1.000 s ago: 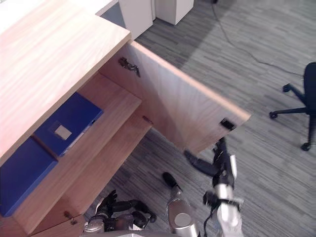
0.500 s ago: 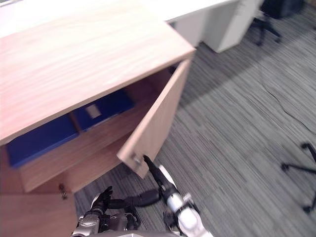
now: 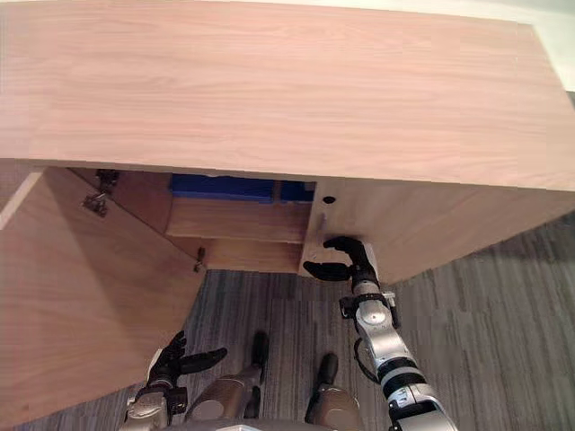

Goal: Walk over to the cabinet, pick up the folder, carry it to the office cabinet, place the folder inside the office cabinet, then close the office cabinet door

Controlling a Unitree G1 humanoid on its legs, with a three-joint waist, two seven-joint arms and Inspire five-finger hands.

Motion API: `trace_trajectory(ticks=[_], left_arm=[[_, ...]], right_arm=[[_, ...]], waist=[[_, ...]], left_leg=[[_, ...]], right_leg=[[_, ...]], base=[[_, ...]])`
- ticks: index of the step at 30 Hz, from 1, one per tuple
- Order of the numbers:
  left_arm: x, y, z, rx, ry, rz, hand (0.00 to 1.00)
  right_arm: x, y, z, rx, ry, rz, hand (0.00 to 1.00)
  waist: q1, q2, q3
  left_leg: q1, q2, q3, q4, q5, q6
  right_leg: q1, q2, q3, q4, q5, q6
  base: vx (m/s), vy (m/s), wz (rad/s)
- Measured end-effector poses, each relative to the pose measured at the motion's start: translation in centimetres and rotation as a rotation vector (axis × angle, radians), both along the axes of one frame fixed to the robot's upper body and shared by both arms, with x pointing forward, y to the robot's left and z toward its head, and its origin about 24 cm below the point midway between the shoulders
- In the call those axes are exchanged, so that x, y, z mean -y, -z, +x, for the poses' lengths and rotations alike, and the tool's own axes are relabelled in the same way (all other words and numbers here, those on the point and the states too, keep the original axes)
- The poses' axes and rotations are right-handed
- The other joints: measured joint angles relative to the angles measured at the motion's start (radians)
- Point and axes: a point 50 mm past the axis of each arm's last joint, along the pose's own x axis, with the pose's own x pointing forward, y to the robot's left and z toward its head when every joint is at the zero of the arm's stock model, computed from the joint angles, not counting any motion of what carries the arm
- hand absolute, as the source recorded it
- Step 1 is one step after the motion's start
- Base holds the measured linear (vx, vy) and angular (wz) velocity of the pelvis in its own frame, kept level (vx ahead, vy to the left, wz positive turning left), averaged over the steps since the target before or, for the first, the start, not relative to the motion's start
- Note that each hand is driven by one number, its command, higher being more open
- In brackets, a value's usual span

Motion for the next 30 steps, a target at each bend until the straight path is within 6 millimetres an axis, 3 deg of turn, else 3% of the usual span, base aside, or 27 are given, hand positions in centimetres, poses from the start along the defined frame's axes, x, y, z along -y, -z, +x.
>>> trace_trajectory(ticks=[2,5,7,9,11,14,19,20,22,26,27,30], left_arm=[[-2.6,-0.8,-0.7,0.019,-0.076,0.050,1.00],[-4.6,-1.3,-1.8,0.002,-0.104,0.099,1.00],[-6.9,-3.2,-1.1,0.074,-0.152,0.154,1.00],[-8.7,-4.6,-1.0,0.122,-0.191,0.195,1.00],[-10.5,-6.0,-1.3,0.155,-0.235,0.254,1.00],[-12.3,-7.8,-1.3,0.208,-0.292,0.306,1.00],[-14.2,-11.4,0.5,0.304,-0.243,0.415,1.00],[-16.1,-16.0,3.1,0.414,-0.178,0.546,1.00],[-16.4,-16.7,3.3,0.408,-0.143,0.580,1.00],[-14.7,-16.7,3.9,0.441,-0.098,0.573,1.00],[-13.7,-15.6,3.5,0.425,-0.087,0.540,1.00],[-10.1,-12.8,2.9,0.430,-0.088,0.398,1.00]], right_arm=[[-1.1,1.2,-0.7,-0.061,-0.066,-0.006,1.00],[-2.8,1.5,-0.7,-0.082,-0.142,0.003,1.00],[-2.9,1.8,-0.4,-0.101,-0.165,-0.026,1.00],[-2.9,1.9,-0.2,-0.107,-0.166,-0.031,1.00],[-3.0,1.9,-0.2,-0.107,-0.166,-0.028,1.00],[-2.8,2.0,-0.3,-0.114,-0.157,-0.031,1.00],[-2.2,2.5,-0.8,-0.135,-0.130,-0.030,1.00],[-1.7,3.5,-2.3,-0.179,-0.101,-0.014,1.00],[-1.2,3.9,-3.0,-0.197,-0.074,-0.006,1.00],[-0.8,4.3,-3.8,-0.212,-0.044,0.010,1.00],[-0.7,4.4,-4.1,-0.216,-0.021,0.022,1.00],[-0.3,5.1,-5.3,-0.250,0.028,0.046,1.00]], waist=[[0.050,0.005,0.001],[0.071,0.026,0.001],[0.093,0.026,0.002],[0.131,0.025,0.002],[0.145,0.025,0.002],[0.156,0.024,0.002],[0.157,0.013,-0.001],[0.133,-0.011,-0.005],[0.123,-0.015,-0.004],[0.112,-0.029,-0.009],[0.112,-0.030,-0.009],[0.106,-0.051,-0.010]], left_leg=[[0.000,-0.001,-0.041,-0.001,0.009,0.001],[-0.008,-0.019,-0.101,-0.002,0.020,-0.001],[-0.013,-0.027,-0.184,-0.002,0.018,-0.015],[-0.019,-0.034,-0.210,-0.002,0.021,-0.019],[-0.020,-0.044,-0.242,-0.002,0.022,-0.020],[-0.024,-0.052,-0.258,-0.002,0.022,-0.020],[-0.033,-0.062,-0.265,-0.002,0.011,-0.011],[-0.027,-0.062,-0.237,-0.002,0.027,0.005],[-0.026,-0.065,-0.247,0.003,0.031,0.007],[-0.026,-0.062,-0.235,-0.002,0.031,0.004],[-0.024,-0.058,-0.213,-0.002,0.022,-0.007],[-0.020,-0.037,-0.123,-0.002,0.005,0.006]], right_leg=[[0.017,0.004,-0.041,0.011,-0.019,-0.018],[0.036,0.000,-0.104,0.040,-0.049,-0.024],[0.063,-0.004,-0.190,0.046,-0.072,-0.024],[0.068,-0.003,-0.211,0.047,-0.081,-0.025],[0.081,-0.003,-0.240,0.051,-0.090,-0.025],[0.086,-0.007,-0.254,0.051,-0.093,-0.028],[0.084,-0.013,-0.249,0.051,-0.093,-0.028],[0.085,-0.022,-0.223,0.071,-0.094,-0.030],[0.084,-0.024,-0.199,0.076,-0.094,-0.031],[0.083,-0.022,-0.140,0.061,-0.097,-0.034],[0.079,-0.024,-0.106,0.058,-0.097,-0.033],[0.063,-0.026,-0.052,0.056,-0.092,-0.024]], base=[[0.08,-0.084,1.35],[0.00,-0.053,0.71],[0.00,-0.062,1.16],[-0.02,-0.047,0.56],[-0.03,-0.056,0.47],[-0.04,-0.025,0.26],[-0.05,-0.003,0.11],[-0.04,0.015,0.21],[-0.03,0.009,0.19],[-0.06,0.000,-0.07],[-0.13,0.027,-0.39],[-0.16,0.035,-0.60]])
